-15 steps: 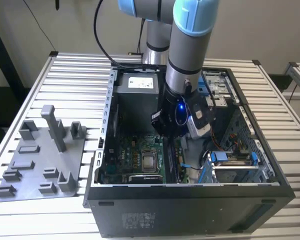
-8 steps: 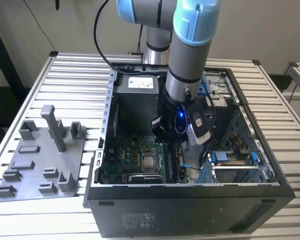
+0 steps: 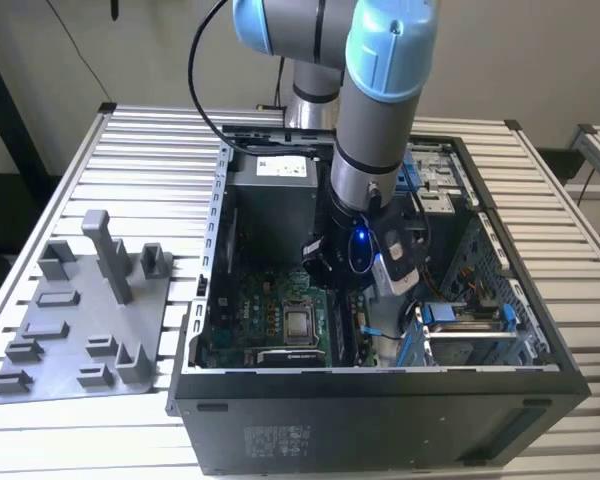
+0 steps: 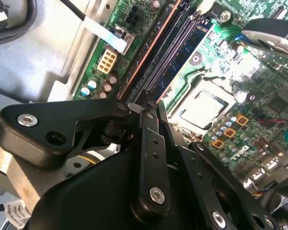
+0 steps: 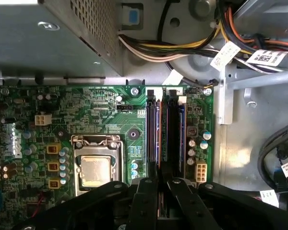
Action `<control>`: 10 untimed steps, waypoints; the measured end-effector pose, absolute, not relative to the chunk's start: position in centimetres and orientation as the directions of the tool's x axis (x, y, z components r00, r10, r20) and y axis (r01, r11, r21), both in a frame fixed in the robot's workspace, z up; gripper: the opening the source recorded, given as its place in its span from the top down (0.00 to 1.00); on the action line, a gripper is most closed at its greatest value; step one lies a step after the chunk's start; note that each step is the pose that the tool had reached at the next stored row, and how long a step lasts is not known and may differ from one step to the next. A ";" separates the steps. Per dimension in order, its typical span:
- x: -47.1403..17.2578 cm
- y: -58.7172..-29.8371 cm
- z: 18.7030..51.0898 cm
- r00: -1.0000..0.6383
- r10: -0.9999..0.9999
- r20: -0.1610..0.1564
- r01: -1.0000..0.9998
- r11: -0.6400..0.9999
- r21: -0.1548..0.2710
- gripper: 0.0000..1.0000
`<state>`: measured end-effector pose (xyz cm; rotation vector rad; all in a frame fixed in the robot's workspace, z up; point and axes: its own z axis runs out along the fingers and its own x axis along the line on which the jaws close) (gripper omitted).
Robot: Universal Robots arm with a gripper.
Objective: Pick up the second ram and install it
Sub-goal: 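Insert the second ram into the second slot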
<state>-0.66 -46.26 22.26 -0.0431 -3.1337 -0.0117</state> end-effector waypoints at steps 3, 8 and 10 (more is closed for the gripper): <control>-0.7 -46.3 22.2 -1.000 0.028 0.008 0.028 1.000 0.008 0.86; -0.7 -46.4 22.2 -1.000 0.027 0.008 0.027 1.000 0.008 0.86; -0.6 -46.4 22.1 -1.000 0.027 0.008 0.028 1.000 0.008 0.86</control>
